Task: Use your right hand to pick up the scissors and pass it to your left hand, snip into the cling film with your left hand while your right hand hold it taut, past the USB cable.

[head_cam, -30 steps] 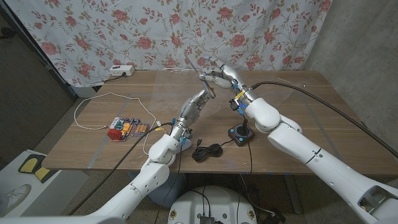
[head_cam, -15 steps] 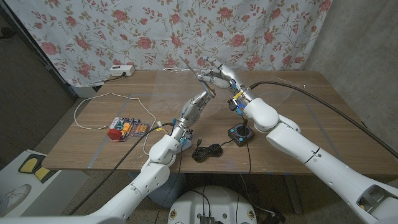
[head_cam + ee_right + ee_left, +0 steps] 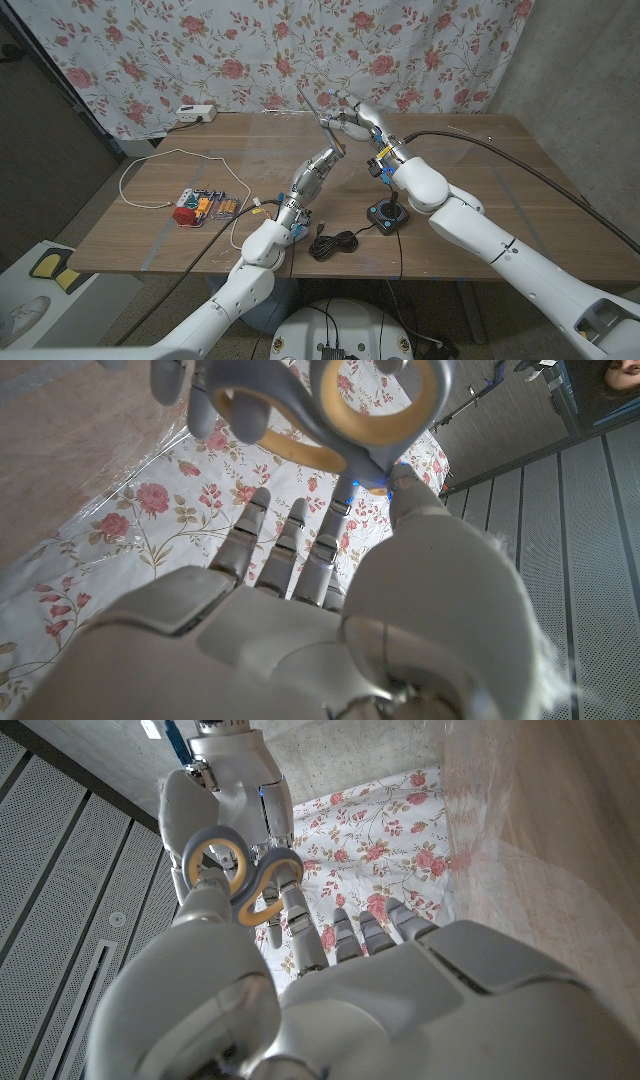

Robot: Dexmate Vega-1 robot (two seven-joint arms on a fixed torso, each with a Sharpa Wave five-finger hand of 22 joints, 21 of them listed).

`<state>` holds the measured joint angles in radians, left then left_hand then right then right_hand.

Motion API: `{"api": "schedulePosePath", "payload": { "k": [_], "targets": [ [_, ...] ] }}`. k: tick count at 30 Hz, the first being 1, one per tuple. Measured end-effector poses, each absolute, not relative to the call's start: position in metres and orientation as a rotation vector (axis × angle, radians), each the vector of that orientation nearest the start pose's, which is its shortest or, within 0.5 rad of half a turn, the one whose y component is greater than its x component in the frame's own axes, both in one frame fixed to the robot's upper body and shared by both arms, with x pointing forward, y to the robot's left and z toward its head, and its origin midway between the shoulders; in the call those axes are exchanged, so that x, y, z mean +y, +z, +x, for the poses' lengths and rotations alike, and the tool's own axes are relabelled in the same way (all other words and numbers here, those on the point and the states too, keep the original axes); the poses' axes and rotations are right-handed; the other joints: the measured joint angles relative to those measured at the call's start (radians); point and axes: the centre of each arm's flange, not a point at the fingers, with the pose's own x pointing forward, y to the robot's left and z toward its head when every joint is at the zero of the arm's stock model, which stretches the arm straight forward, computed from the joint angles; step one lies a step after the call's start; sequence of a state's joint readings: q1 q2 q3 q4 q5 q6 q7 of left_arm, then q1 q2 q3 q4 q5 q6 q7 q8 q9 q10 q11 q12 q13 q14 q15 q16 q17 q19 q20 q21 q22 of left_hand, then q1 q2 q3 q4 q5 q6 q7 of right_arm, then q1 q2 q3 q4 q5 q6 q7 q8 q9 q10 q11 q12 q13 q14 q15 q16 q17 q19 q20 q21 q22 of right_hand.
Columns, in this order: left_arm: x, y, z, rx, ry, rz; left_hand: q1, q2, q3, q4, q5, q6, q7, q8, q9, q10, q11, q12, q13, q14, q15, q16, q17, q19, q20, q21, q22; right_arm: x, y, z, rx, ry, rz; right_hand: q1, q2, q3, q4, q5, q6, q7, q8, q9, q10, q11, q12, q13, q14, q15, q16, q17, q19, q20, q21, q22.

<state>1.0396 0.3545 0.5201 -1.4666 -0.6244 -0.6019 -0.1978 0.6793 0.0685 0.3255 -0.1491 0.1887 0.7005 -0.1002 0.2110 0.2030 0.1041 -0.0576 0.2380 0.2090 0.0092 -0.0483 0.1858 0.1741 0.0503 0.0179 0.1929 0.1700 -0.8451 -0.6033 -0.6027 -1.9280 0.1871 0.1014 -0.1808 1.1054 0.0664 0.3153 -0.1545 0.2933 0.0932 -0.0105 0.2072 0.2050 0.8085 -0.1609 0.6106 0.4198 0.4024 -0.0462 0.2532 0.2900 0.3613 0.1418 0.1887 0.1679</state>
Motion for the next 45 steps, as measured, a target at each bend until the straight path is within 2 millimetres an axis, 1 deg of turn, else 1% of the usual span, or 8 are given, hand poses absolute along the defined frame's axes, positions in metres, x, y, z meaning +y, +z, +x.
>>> {"api": "schedulePosePath", "payload": {
  "k": [6,11,17,22,27,32,41,45],
  "targets": [
    [0.129,-0.086,0.56,-0.814,-0.581,-0.18,0.005,0.005,0.0,0.0,0.0,-0.002,-0.002,0.0,0.001,0.007,0.004,0.0,0.003,0.0,0.0,0.0,0.0,0.005,-0.005,0.0,0.0,-0.1,0.048,0.516,-0.911,0.418,-0.421,0.0,0.0,0.0,0.0,0.0,0.0,0.0,0.0,0.0,0.0,0.0,0.0,0.0,0.0,0.0,-0.002,0.0,-0.003,0.003,0.0,0.0],
    [0.127,-0.085,0.559,-0.818,-0.579,-0.181,0.009,0.002,0.0,0.0,-0.004,-0.021,-0.02,-0.012,0.001,0.007,0.004,0.0,0.002,0.0,0.0,0.0,0.0,0.005,-0.005,0.0,0.0,-0.099,0.047,0.516,-0.909,0.419,-0.42,0.0,0.0,0.0,0.0,0.0,0.0,0.0,0.0,0.0,0.0,0.0,0.0,0.0,0.0,0.0,-0.002,0.0,-0.003,0.003,0.0,0.0],
    [0.123,-0.084,0.558,-0.822,-0.578,-0.183,0.024,0.002,0.001,-0.007,-0.004,-0.039,-0.018,-0.019,0.001,0.007,0.004,0.0,0.0,0.0,0.0,0.0,0.0,0.008,-0.003,0.0,0.0,-0.099,0.046,0.515,-0.908,0.419,-0.417,0.0,0.0,0.0,0.0,-0.001,0.006,0.005,0.0,0.0,0.0,0.0,0.0,0.0,0.0,0.0,-0.002,0.0,-0.003,0.003,0.0,0.0],
    [0.12,-0.084,0.558,-0.822,-0.572,-0.188,0.049,-0.022,-0.006,-0.014,-0.004,-0.074,-0.034,-0.023,-0.007,0.014,-0.003,0.0,0.0,0.005,-0.005,0.0,0.0,0.018,-0.011,0.0,0.0,-0.099,0.045,0.515,-0.907,0.418,-0.414,0.0,0.0,0.0,0.0,-0.001,0.005,0.005,0.0,0.0,0.0,0.0,-0.001,0.0,0.0,0.0,-0.002,0.0,-0.003,0.003,0.0,0.0],
    [0.117,-0.085,0.557,-0.822,-0.569,-0.195,0.057,-0.03,-0.006,-0.014,-0.004,-0.056,-0.034,-0.023,-0.009,0.021,0.004,0.0,0.0,0.005,-0.005,0.0,0.0,0.023,-0.009,0.0,0.0,-0.1,0.044,0.515,-0.905,0.417,-0.408,0.0,0.0,0.0,0.0,-0.001,0.005,0.005,0.0,0.0,0.0,0.0,-0.004,0.0,0.0,0.0,-0.002,0.0,-0.007,0.007,0.0,0.0],
    [0.115,-0.085,0.557,-0.823,-0.566,-0.201,0.057,-0.03,-0.006,-0.014,-0.004,-0.033,-0.046,-0.018,-0.013,0.03,0.006,0.008,0.0,0.005,-0.005,0.0,0.0,0.029,-0.005,0.0,0.0,-0.102,0.043,0.515,-0.903,0.414,-0.401,0.0,0.0,0.0,0.0,-0.004,0.005,0.005,0.0,0.0,-0.003,-0.002,0.0,0.0,0.0,0.0,-0.002,0.0,-0.009,0.009,0.0,0.0],
    [0.112,-0.086,0.556,-0.825,-0.56,-0.216,0.066,-0.029,-0.006,-0.014,-0.004,-0.024,-0.038,-0.01,-0.013,0.038,-0.002,0.008,0.0,0.011,-0.011,0.0,0.0,0.037,-0.012,0.008,0.005,-0.102,0.041,0.515,-0.898,0.412,-0.389,-0.008,-0.001,0.0,0.0,0.001,0.005,0.005,0.0,0.0,-0.004,-0.004,0.0,-0.001,0.0,0.0,-0.002,0.0,-0.008,0.008,0.0,0.0],
    [0.111,-0.087,0.556,-0.824,-0.556,-0.225,0.07,-0.025,-0.006,-0.014,-0.004,-0.021,-0.04,-0.01,-0.013,0.039,-0.003,0.008,0.0,0.011,-0.011,0.0,0.0,0.043,-0.007,0.008,0.005,-0.102,0.04,0.515,-0.898,0.409,-0.384,-0.01,-0.002,0.0,0.0,0.001,0.011,0.0,0.0,0.0,-0.004,-0.004,0.0,-0.001,0.0,0.0,-0.002,0.0,-0.008,0.008,0.0,0.0]
  ]
}}
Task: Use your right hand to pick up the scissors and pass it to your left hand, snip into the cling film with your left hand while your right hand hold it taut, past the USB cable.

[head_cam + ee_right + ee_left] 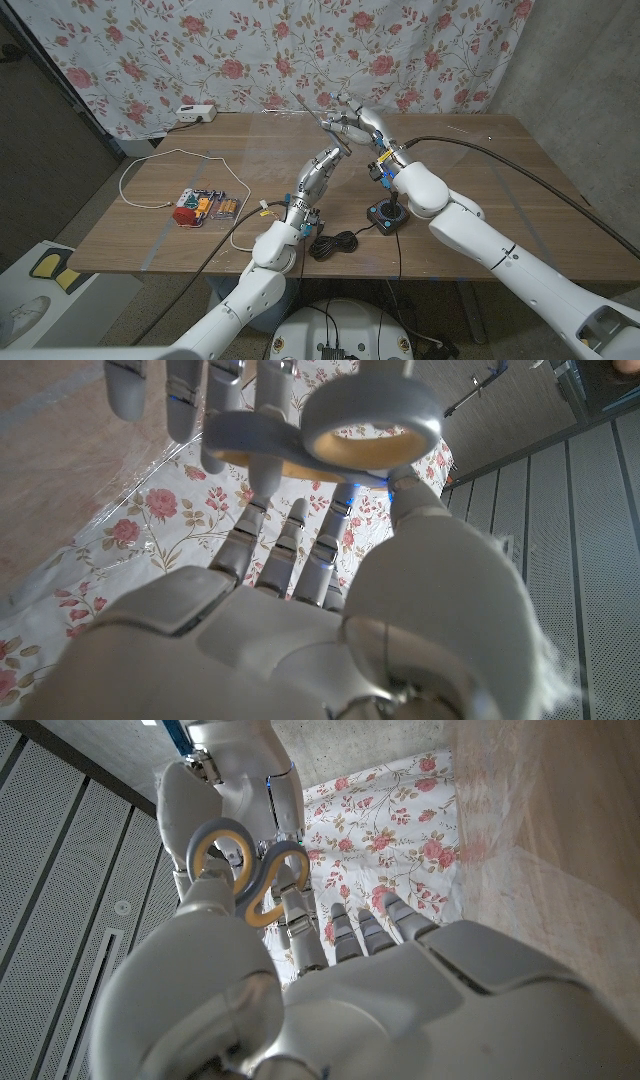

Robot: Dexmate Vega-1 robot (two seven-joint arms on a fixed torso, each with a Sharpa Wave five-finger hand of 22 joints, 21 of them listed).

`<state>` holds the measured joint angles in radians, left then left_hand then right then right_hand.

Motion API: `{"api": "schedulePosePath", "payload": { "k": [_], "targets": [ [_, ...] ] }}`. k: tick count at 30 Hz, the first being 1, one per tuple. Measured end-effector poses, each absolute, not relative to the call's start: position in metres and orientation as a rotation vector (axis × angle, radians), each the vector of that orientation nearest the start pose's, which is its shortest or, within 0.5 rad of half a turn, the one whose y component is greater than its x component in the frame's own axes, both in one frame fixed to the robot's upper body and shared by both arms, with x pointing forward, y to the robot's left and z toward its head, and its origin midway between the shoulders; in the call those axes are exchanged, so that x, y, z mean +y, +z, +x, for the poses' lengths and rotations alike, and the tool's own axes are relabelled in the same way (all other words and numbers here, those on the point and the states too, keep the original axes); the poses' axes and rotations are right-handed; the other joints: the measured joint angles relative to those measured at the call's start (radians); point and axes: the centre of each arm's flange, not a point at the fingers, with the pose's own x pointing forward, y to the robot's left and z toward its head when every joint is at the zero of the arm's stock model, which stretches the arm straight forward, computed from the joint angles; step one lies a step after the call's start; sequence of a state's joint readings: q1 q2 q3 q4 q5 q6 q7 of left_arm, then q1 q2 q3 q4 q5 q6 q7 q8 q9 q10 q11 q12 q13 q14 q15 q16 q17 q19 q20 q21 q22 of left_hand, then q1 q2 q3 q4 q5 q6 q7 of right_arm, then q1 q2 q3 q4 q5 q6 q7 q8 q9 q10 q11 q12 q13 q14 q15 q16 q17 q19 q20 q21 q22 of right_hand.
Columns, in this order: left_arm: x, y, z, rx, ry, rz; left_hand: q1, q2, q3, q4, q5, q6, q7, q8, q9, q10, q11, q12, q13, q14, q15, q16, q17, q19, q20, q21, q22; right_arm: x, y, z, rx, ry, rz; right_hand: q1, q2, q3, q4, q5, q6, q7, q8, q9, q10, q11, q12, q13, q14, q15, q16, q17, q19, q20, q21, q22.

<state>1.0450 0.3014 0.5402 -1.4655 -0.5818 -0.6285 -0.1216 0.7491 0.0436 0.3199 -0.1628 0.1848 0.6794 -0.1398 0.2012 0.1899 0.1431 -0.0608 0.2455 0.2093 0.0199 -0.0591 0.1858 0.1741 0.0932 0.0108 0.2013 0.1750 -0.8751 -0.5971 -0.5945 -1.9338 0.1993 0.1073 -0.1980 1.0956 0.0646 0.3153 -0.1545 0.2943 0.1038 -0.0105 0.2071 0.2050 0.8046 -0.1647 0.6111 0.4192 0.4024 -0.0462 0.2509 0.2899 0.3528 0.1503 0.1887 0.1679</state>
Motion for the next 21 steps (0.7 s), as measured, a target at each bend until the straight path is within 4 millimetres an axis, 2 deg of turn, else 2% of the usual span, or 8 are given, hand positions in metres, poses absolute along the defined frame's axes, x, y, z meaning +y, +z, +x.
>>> {"api": "schedulePosePath", "payload": {
  "k": [6,21],
  "targets": [
    [0.1093,-0.088,0.5549,-0.832,-0.539,-0.242,0.009,-0.009,-0.003,0.003,0.0,0.003,-0.018,0.0,-0.001,0.006,-0.006,0.0,-0.005,0.011,-0.011,0.0,0.0,0.006,-0.006,0.0,0.0,-0.1026,0.0374,0.5155,-0.894,0.397,-0.369,-0.001,-0.001,0.0,0.0,0.0,0.0,0.0,0.0,0.0,0.0,0.0,0.0,0.0,0.0,0.0,0.0,0.0,0.0,0.0,0.0,0.0],
    [0.1069,-0.0909,0.5545,-0.828,-0.521,-0.257,0.021,-0.021,-0.02,0.006,0.0,0.034,-0.009,0.0,-0.005,0.016,-0.016,0.0,-0.005,0.018,-0.018,0.0,0.0,0.016,-0.016,0.0,0.0,-0.1112,0.0318,0.5159,-0.895,0.343,-0.337,-0.001,-0.001,0.0,0.0,0.0,0.005,-0.005,0.0,0.0,-0.002,-0.002,-0.001,0.002,-0.004,0.004,-0.007,0.0,-0.011,0.003,0.0,0.0]
  ]
}}
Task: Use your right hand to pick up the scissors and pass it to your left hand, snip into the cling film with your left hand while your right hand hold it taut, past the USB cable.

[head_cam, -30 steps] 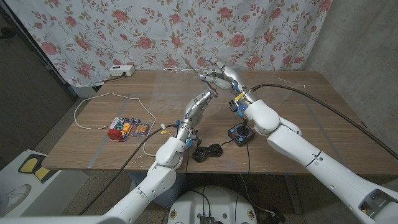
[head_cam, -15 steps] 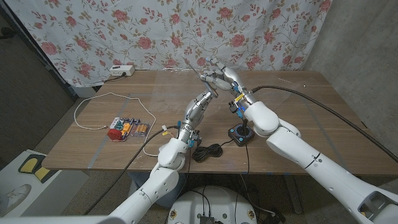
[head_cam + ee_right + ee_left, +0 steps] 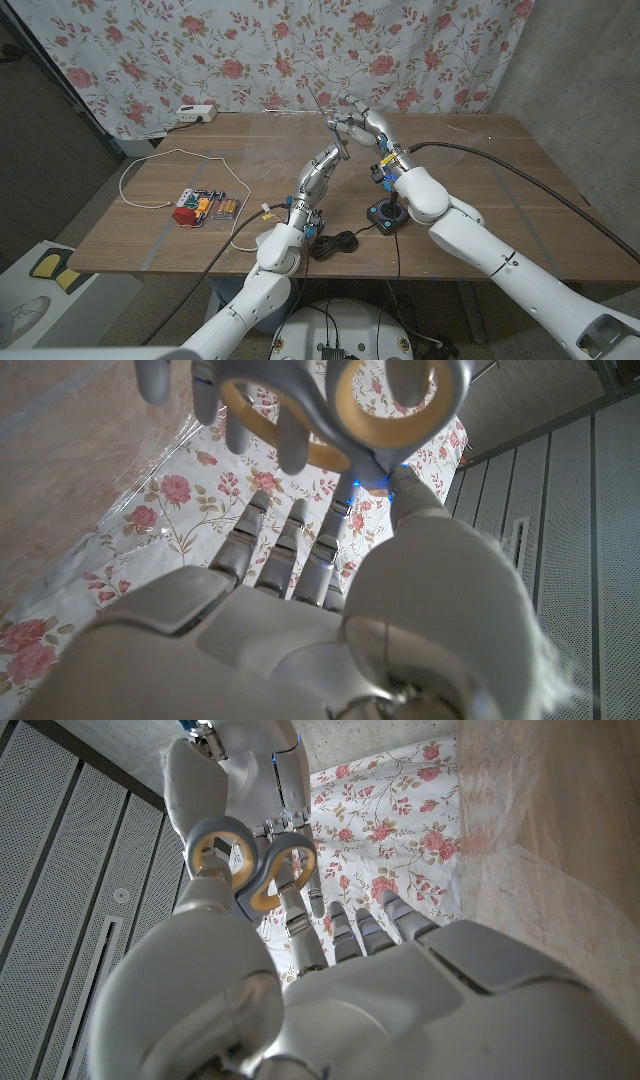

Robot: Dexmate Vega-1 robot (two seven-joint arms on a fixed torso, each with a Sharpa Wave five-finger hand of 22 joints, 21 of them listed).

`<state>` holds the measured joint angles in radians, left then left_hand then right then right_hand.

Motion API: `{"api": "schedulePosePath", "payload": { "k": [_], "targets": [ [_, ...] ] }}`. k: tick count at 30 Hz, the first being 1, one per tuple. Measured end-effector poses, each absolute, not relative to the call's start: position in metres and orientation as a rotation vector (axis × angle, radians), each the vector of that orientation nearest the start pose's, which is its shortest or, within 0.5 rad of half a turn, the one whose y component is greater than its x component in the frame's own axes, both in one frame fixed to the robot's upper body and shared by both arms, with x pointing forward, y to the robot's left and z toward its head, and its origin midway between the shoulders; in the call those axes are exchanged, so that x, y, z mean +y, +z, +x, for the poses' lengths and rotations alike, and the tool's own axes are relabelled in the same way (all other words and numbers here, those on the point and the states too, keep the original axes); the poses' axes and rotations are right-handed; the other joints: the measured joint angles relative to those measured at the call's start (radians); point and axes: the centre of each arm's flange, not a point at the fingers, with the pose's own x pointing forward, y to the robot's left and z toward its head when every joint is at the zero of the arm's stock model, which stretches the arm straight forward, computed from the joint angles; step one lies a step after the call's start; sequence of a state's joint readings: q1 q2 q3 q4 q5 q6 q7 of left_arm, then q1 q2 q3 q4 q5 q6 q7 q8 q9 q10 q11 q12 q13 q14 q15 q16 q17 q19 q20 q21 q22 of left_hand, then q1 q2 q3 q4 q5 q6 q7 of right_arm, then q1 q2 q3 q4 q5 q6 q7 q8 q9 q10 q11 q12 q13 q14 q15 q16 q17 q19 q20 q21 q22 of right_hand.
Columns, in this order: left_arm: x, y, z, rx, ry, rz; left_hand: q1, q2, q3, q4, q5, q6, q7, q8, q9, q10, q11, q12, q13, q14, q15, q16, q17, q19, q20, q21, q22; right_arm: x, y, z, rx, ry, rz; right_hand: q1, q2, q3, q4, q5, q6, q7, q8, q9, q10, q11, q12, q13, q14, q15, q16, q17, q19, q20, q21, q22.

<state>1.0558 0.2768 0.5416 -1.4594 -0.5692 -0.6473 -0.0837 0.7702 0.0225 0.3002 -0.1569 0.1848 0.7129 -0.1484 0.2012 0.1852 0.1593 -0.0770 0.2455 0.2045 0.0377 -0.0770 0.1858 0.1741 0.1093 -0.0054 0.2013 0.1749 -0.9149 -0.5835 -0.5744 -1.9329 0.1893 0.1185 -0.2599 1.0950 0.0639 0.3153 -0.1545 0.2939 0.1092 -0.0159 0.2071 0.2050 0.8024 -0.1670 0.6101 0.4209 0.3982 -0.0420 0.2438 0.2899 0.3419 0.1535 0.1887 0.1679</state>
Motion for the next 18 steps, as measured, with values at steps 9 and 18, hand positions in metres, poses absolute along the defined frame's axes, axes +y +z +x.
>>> {"api": "schedulePosePath", "payload": {
  "k": [9,18],
  "targets": [
    [0.1062,-0.0915,0.554,-0.827,-0.517,-0.257,0.009,0.009,0.0,0.0,0.0,0.003,0.008,0.0,0.0,0.0,0.0,0.0,0.0,0.0,0.0,0.0,0.0,0.0,0.0,0.0,0.0,-0.1123,0.0303,0.514,-0.899,0.33,-0.33,0.003,0.002,-0.005,-0.005,-0.001,0.0,0.0,0.0,0.0,-0.001,-0.001,0.0,0.0,0.0,0.0,-0.004,0.0,0.0,0.0,-0.004,0.0],
    [0.1041,-0.0908,0.5539,-0.825,-0.531,-0.247,0.017,0.017,0.0,0.0,0.0,-0.009,0.02,-0.009,0.0,-0.01,0.009,-0.007,0.0,-0.009,0.009,0.0,0.0,-0.006,0.006,0.0,0.0,-0.109,0.0279,0.5123,-0.9,0.335,-0.333,0.003,0.002,-0.005,-0.005,-0.001,0.004,-0.004,0.0,0.0,-0.001,-0.001,-0.004,0.0,-0.007,-0.001,-0.004,0.0,-0.005,0.006,-0.004,0.0]
  ]
}}
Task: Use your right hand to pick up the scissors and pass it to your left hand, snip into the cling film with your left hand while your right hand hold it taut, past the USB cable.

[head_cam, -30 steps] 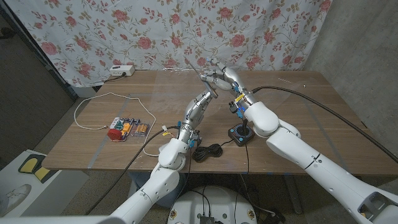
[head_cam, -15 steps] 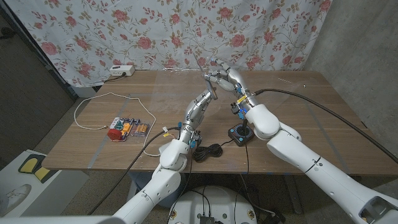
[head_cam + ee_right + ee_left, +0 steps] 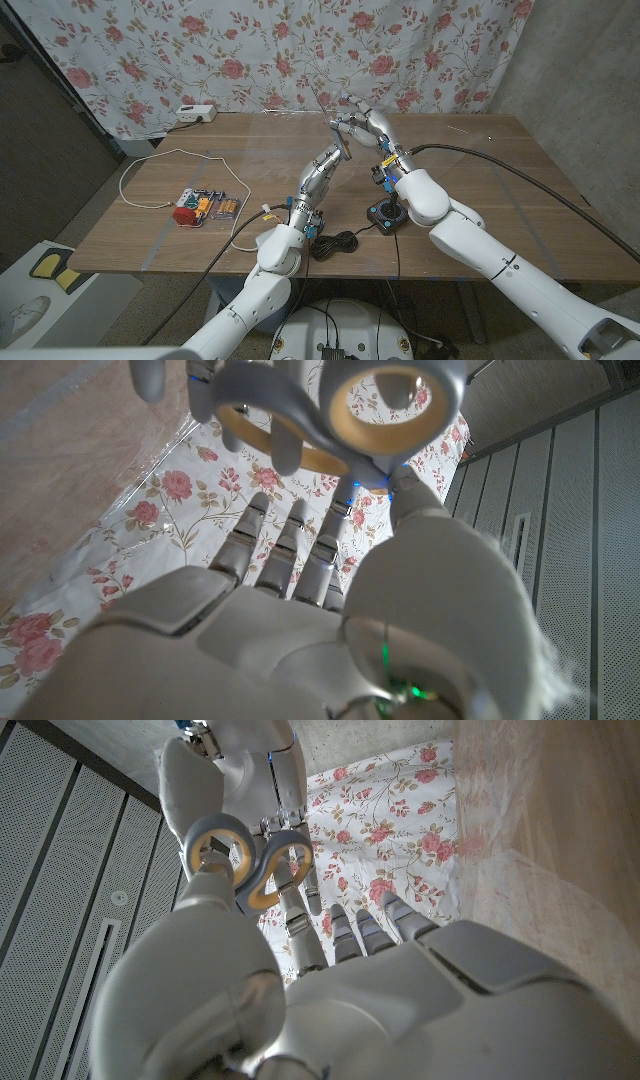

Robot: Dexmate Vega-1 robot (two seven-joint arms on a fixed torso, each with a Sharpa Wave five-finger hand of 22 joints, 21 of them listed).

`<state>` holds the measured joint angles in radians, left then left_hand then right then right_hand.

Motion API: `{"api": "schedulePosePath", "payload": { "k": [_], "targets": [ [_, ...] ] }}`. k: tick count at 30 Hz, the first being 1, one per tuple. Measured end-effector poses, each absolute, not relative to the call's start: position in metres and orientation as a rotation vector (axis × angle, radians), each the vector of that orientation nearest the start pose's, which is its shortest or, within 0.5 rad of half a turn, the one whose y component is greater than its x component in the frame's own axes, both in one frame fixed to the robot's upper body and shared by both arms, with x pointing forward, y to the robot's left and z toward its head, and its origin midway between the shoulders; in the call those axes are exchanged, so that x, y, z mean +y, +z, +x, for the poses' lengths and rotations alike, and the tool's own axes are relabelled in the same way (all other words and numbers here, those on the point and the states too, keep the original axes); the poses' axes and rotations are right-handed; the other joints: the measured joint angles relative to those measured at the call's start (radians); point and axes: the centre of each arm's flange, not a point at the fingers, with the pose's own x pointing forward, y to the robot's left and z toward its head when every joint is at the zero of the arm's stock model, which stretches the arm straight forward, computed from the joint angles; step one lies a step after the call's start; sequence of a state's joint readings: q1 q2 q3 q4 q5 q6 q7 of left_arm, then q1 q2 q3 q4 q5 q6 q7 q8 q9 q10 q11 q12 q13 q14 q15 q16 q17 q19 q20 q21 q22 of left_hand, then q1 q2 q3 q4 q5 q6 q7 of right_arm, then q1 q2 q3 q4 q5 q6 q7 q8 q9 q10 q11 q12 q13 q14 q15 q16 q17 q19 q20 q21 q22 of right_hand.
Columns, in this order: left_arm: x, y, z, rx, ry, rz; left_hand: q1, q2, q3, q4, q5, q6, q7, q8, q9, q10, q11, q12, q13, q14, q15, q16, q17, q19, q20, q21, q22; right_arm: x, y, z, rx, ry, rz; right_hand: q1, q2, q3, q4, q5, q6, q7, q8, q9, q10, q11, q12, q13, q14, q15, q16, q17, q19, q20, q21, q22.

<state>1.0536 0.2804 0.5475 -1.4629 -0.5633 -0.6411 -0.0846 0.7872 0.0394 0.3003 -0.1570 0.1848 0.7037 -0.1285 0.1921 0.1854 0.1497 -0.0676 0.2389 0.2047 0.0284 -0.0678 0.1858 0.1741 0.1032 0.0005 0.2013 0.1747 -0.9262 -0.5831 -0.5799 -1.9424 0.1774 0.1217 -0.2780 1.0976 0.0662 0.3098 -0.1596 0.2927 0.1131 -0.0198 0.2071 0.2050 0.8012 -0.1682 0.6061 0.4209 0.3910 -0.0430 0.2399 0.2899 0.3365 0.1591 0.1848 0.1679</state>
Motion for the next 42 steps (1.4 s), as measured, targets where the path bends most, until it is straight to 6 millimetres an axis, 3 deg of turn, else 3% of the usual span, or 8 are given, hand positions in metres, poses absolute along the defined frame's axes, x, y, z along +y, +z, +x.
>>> {"api": "schedulePosePath", "payload": {
  "k": [42],
  "targets": [
    [0.0965,-0.0869,0.5554,-0.824,-0.567,-0.236,0.013,0.013,-0.011,0.011,-0.004,0.004,0.004,0.0,0.003,0.002,0.009,0.0,0.0,0.004,-0.004,0.0,0.0,0.0,-0.001,0.0,0.0,-0.1107,0.0201,0.5123,-0.88,0.302,-0.314,0.0,-0.001,-0.001,0.001,0.003,0.014,-0.003,0.0,0.0,-0.005,-0.005,0.001,-0.001,-0.003,-0.003,-0.004,-0.002,-0.011,0.011,0.0,0.0]
  ]
}}
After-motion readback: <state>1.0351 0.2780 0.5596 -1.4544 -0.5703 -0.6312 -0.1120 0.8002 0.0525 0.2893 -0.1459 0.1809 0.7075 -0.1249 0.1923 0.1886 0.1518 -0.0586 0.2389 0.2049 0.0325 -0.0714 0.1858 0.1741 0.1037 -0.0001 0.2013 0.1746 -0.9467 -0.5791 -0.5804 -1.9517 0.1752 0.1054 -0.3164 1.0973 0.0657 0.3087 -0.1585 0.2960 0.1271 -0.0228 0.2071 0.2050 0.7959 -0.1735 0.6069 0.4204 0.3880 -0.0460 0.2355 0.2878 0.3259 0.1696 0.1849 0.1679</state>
